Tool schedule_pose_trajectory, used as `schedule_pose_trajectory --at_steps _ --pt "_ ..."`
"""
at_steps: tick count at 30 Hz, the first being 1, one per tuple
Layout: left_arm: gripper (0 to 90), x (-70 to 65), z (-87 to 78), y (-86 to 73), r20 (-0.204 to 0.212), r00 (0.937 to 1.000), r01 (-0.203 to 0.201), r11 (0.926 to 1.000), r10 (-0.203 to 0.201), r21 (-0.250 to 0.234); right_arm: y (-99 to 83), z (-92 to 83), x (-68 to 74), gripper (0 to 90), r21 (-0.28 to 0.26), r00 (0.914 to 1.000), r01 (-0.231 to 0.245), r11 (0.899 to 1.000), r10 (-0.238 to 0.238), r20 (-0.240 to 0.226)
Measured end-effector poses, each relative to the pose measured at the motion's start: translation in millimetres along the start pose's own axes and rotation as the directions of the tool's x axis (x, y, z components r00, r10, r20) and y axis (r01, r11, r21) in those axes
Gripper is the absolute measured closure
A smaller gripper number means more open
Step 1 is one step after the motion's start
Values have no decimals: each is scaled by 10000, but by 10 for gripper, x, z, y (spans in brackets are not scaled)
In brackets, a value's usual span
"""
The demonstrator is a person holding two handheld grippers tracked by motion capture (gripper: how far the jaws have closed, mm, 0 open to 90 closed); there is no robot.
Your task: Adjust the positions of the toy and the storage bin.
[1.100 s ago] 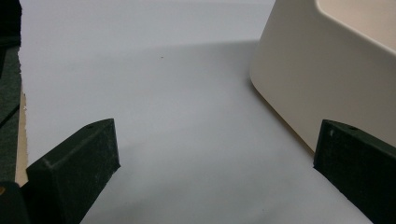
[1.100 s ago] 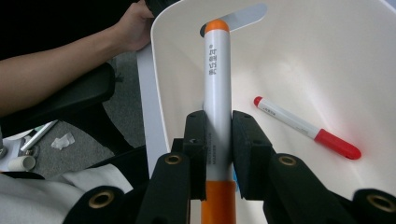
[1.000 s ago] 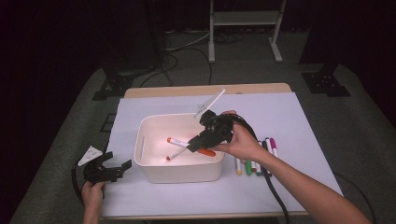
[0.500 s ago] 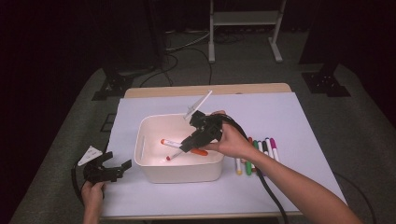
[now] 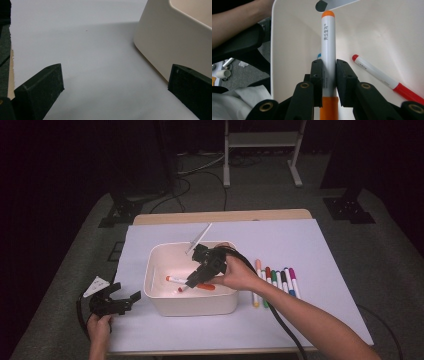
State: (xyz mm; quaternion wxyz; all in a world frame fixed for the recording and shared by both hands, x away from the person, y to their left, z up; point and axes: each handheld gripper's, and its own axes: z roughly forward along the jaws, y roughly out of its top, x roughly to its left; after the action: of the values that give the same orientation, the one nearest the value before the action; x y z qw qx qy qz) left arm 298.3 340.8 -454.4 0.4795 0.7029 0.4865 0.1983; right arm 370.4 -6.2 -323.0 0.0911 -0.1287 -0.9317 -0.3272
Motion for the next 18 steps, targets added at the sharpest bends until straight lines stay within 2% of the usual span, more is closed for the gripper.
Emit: schedule_pose_trajectory --at_steps 11,18 --pt "0 6 1 1 40 10000 18 10000 -18 15 78 268 15 761 879 9992 341 9955 -323 -224" --pt "0 10 2 -1 58 10000 49 10000 -49 -38 102 363 8 760 1274 9989 439 9909 -416 -213"
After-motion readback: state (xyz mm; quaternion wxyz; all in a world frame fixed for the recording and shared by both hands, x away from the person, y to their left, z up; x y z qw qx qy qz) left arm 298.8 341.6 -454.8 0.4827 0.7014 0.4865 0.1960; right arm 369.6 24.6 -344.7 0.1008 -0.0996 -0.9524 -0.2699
